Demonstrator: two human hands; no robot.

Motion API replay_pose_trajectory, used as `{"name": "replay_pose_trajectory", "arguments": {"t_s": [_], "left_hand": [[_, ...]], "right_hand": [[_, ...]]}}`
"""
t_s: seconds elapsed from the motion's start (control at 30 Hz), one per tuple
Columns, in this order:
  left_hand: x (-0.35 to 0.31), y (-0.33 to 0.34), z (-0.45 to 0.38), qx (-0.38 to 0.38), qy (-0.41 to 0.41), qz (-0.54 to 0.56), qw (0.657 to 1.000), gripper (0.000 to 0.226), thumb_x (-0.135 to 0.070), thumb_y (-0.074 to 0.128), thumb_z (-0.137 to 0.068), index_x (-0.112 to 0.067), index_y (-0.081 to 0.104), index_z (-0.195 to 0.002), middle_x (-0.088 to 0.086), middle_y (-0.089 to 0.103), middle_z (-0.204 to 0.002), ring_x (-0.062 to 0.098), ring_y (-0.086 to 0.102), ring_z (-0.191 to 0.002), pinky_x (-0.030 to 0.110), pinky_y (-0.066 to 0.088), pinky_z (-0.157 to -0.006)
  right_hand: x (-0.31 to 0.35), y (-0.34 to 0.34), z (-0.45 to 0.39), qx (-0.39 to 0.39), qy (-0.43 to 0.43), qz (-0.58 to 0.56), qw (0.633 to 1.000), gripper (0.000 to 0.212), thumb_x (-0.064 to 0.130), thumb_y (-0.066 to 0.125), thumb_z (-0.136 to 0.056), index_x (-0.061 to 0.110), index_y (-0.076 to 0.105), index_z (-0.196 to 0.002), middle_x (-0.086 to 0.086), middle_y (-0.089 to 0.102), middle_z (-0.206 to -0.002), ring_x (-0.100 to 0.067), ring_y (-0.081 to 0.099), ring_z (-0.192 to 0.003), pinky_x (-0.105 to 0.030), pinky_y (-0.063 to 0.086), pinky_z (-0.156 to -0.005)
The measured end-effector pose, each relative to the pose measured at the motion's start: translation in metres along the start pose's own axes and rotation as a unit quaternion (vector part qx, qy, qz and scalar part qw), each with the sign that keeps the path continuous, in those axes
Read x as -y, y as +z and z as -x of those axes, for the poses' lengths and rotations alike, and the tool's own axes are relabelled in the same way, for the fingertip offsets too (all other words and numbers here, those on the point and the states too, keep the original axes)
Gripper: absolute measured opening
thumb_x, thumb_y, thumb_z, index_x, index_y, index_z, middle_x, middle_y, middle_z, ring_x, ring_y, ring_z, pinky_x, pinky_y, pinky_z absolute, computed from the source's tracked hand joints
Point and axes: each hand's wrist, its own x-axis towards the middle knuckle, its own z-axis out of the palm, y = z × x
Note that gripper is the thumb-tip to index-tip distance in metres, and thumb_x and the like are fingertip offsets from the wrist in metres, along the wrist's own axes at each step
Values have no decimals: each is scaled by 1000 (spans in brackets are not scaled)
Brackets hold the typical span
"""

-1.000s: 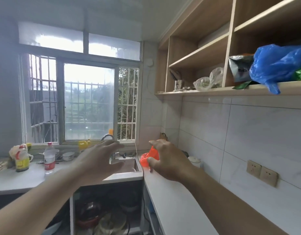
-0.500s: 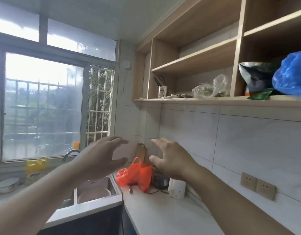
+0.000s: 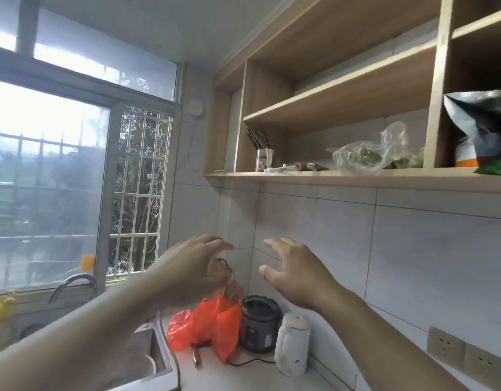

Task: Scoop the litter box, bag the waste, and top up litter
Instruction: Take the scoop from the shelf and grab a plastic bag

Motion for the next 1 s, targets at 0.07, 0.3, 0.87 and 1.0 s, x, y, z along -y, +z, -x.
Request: {"name": "replay_pose_trajectory", "arguments": {"t_s": [0.07,0.3,0.87,1.0], "left_hand": [[12,3,-28,-1,5,-11,1000,62,-58,55,-85,-39,43,-143,-22,42,-146,6,43,-134,33,37,-111],[52,25,-104,-29,10,-8,1000,63,-60,55,-85,-38,43,-143,-18,45,-146,9,45,-133,36,39,-109],[138,80,-297,-96,65,113,987,58,-56,57,-87,-34,46,-139,-11,46,-143,15,47,-128,37,46,-93],[135,78,-353,-114,62,153,980,58,-54,56,-84,-30,47,-135,-5,48,-139,21,50,-124,40,47,-89]], "right_hand": [[-14,6,-28,0,8,-1,1000,64,46,54,-94,26,37,-152,5,44,-151,-16,44,-134,-34,42,-107],[-44,34,-95,12,19,8,1000,64,47,53,-94,28,36,-153,5,41,-154,-18,43,-137,-34,41,-108],[-65,48,-204,-16,177,152,972,59,44,51,-98,29,35,-153,5,34,-159,-19,33,-144,-36,33,-112],[-65,37,-218,-23,218,176,960,59,45,52,-97,31,37,-152,5,38,-157,-18,36,-142,-37,36,-112]]}}
